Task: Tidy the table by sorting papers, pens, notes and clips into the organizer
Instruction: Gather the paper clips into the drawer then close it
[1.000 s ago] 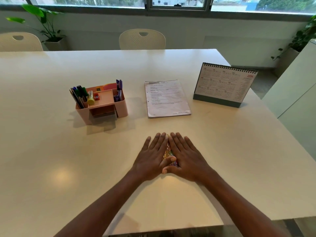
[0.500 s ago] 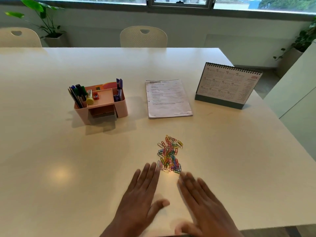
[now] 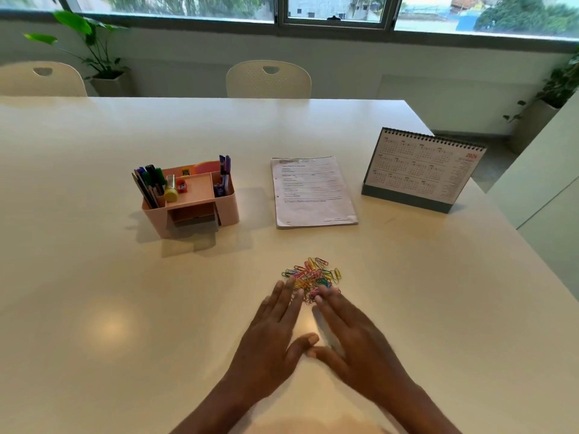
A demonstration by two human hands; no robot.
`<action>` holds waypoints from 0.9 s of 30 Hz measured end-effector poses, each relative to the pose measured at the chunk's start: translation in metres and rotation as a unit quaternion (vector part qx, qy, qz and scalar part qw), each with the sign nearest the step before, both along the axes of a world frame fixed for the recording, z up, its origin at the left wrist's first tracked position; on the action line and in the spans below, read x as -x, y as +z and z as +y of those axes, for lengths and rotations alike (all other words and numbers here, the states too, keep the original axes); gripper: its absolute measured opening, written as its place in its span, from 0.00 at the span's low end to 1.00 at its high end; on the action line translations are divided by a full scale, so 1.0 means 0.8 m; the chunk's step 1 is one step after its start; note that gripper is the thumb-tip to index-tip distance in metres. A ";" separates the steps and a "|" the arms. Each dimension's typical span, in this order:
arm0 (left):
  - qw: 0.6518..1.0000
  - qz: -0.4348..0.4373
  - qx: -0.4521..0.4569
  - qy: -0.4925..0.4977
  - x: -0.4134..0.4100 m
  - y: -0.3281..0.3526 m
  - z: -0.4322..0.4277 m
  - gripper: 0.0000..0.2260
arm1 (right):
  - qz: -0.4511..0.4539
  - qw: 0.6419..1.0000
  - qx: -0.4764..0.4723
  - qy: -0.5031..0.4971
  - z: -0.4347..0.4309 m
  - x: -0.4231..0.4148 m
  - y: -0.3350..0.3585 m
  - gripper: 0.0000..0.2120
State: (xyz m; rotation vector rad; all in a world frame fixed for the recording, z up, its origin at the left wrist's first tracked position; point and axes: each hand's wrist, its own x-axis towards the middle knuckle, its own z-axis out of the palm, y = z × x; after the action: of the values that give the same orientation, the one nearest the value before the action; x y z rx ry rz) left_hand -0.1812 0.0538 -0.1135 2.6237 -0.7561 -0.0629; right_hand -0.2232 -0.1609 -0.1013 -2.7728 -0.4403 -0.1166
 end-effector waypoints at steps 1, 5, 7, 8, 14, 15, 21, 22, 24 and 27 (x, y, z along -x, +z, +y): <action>1.000 0.001 0.021 0.017 -0.008 0.005 0.000 0.38 | -0.013 0.999 -0.025 -0.026 -0.005 -0.008 0.001 0.41; 0.996 0.015 0.014 0.081 -0.045 0.022 -0.001 0.44 | 0.035 0.991 -0.009 -0.128 -0.014 -0.048 0.018 0.54; 0.995 0.014 -0.011 0.097 -0.064 0.030 -0.006 0.45 | 0.099 0.983 -0.031 -0.149 -0.013 -0.068 0.025 0.58; 0.995 0.014 -0.020 0.100 -0.074 0.032 -0.009 0.44 | 0.119 0.980 -0.045 -0.151 -0.010 -0.078 0.029 0.58; 0.992 0.060 0.020 0.108 -0.103 0.043 -0.021 0.34 | 0.168 0.971 -0.103 -0.134 0.008 -0.117 0.041 0.44; 0.991 0.066 0.040 0.110 -0.103 0.044 -0.022 0.32 | 0.169 0.970 -0.111 -0.133 0.011 -0.120 0.042 0.41; 0.983 0.075 0.114 0.126 -0.099 0.040 -0.028 0.18 | 0.138 0.972 -0.149 -0.122 0.024 -0.124 0.039 0.26; 0.982 0.072 0.121 0.128 -0.098 0.038 -0.028 0.16 | 0.127 0.973 -0.153 -0.120 0.026 -0.124 0.037 0.22; 0.980 0.069 0.134 0.134 -0.098 0.037 -0.026 0.13 | 0.107 0.972 -0.171 -0.121 0.031 -0.123 0.034 0.17; 0.966 0.098 0.193 0.139 -0.098 0.036 -0.019 0.11 | 0.086 0.962 -0.223 -0.130 0.038 -0.120 0.032 0.11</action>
State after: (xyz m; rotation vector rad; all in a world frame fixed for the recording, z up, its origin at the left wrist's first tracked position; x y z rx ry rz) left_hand -0.1025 0.0383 -0.0843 2.2800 -0.2908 -0.0839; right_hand -0.1272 -0.1307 -0.0755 -2.3541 0.0019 -0.0304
